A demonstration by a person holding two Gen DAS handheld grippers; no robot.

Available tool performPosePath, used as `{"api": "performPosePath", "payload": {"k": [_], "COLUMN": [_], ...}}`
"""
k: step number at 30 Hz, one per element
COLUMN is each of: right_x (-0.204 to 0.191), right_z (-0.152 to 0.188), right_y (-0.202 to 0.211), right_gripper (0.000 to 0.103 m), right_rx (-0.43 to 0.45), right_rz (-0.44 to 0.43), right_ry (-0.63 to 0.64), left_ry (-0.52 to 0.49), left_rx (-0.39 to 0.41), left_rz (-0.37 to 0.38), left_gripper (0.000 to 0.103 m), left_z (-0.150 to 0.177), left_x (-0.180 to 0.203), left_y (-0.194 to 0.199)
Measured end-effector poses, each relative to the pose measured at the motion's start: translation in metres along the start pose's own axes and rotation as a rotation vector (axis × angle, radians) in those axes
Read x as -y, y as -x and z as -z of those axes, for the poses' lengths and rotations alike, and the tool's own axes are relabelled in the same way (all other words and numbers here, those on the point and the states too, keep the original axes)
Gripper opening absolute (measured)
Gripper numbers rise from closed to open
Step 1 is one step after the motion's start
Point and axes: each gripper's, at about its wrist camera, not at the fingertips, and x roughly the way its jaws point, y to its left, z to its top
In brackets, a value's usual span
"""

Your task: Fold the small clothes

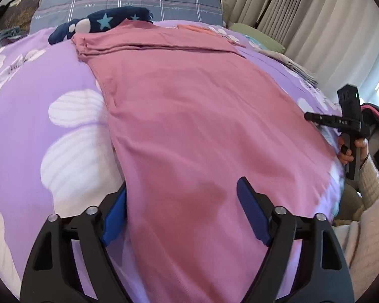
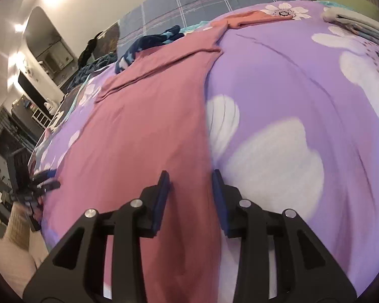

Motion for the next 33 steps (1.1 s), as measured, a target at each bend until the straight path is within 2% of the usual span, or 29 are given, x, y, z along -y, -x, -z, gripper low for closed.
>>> {"api": "performPosePath", "payload": {"k": [2, 5, 8, 11, 18, 19, 21, 22, 23, 28, 29, 33], "right_x": [0.005, 0.005, 0.006, 0.007, 0.008, 0.011, 0.013, 0.014, 0.014, 0.0, -0.001, 0.006], "right_z": [0.012, 0.026, 0.033, 0.035, 0.03, 0.027, 0.023, 0.023, 0.026, 0.034, 0.033, 0.023], "right_y": [0.012, 0.026, 0.032, 0.035, 0.025, 0.021, 0.019, 0.021, 0.025, 0.031, 0.028, 0.016], "right_gripper": [0.035, 0.036, 0.039, 0.039, 0.046, 0.046, 0.046, 0.046, 0.046, 0.048, 0.051, 0.052], "right_rx": [-0.007, -0.024, -0.045, -0.061, -0.063, -0.058, -0.06, -0.064, -0.069, -0.093, -0.096, -0.072], "right_rz": [-0.024, -0.033, -0.051, -0.052, -0.099, -0.117, -0.134, -0.14, -0.138, -0.08, -0.09, -0.158], "right_ry": [-0.043, -0.056, -0.057, -0.055, -0.052, -0.059, -0.083, -0.092, -0.095, -0.023, -0.017, -0.063], "left_ry": [0.034, 0.059, 0.086, 0.131, 0.125, 0.129, 0.15, 0.174, 0.212, 0.189, 0.193, 0.237], "left_rx": [-0.005, -0.01, -0.005, -0.003, -0.009, -0.006, -0.006, -0.004, -0.001, -0.003, -0.01, -0.02], "left_rz": [0.016, 0.054, 0.06, 0.072, 0.059, 0.053, 0.021, 0.017, 0.039, 0.007, 0.013, 0.051], "left_gripper": [0.067, 0.06, 0.055, 0.054, 0.052, 0.047, 0.028, 0.009, 0.005, 0.005, 0.006, 0.01], "left_z": [0.008, 0.016, 0.019, 0.017, 0.014, 0.011, 0.008, 0.007, 0.01, 0.016, 0.015, 0.009], "left_x": [0.001, 0.001, -0.003, -0.007, -0.004, -0.004, -0.006, -0.009, -0.013, -0.005, -0.006, -0.017], "left_y": [0.009, 0.018, 0.019, 0.018, 0.012, 0.009, 0.006, 0.008, 0.012, 0.019, 0.017, 0.004]}}
